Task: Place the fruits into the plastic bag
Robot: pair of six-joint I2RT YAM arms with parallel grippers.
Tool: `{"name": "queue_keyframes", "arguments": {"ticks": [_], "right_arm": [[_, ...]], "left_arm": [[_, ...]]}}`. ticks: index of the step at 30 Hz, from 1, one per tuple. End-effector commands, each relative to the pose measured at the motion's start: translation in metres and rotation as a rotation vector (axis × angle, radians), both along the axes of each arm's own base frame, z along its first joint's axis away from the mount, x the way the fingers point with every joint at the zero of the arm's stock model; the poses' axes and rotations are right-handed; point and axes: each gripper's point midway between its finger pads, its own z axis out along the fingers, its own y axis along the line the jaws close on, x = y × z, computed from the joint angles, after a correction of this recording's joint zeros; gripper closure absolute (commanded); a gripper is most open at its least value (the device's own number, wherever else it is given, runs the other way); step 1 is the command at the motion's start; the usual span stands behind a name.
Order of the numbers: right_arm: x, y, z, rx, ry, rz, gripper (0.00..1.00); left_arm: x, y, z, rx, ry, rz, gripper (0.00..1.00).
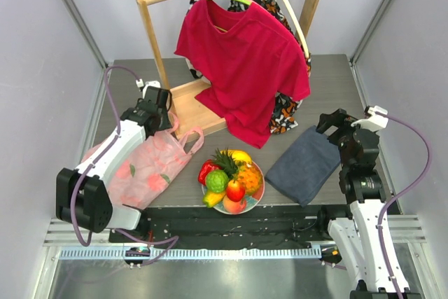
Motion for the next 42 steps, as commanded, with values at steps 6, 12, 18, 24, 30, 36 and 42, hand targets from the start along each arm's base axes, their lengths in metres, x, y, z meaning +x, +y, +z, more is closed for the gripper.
{"name": "queue_keyframes", "arguments": {"ticks": [6, 12, 18, 24, 30, 36, 42], "right_arm": [[0.005, 0.004, 0.021, -0.012, -0.067, 0.026, 0.08], [0.006, 0.006, 0.021, -0.012, -0.067, 0.04, 0.08], [0.006, 0.007, 0.021, -0.012, -0.066, 0.048, 0.08], [0.007, 0.016, 0.024, -0.014, -0.081, 0.099, 0.09], [0.01, 0.053, 0.045, 0.004, -0.144, 0.314, 0.14], [0.005, 0.091, 0.071, 0.082, -0.22, 0.505, 0.19], [-0.01, 0.163, 0.095, 0.085, -0.279, 0.71, 0.2]], "left_arm": [[0.016, 0.008, 0.009, 0.014, -0.046, 0.032, 0.64], [0.021, 0.007, -0.003, -0.017, -0.025, 0.033, 0.56], [0.023, 0.01, -0.015, -0.033, -0.007, 0.049, 0.8], [0.019, 0.007, 0.008, -0.064, -0.065, 0.021, 1.0], [-0.008, 0.004, 0.078, -0.114, -0.254, -0.08, 1.0], [-0.052, -0.023, 0.132, -0.171, -0.447, -0.387, 1.0], [-0.098, -0.038, 0.181, -0.167, -0.643, -0.602, 1.0]]}}
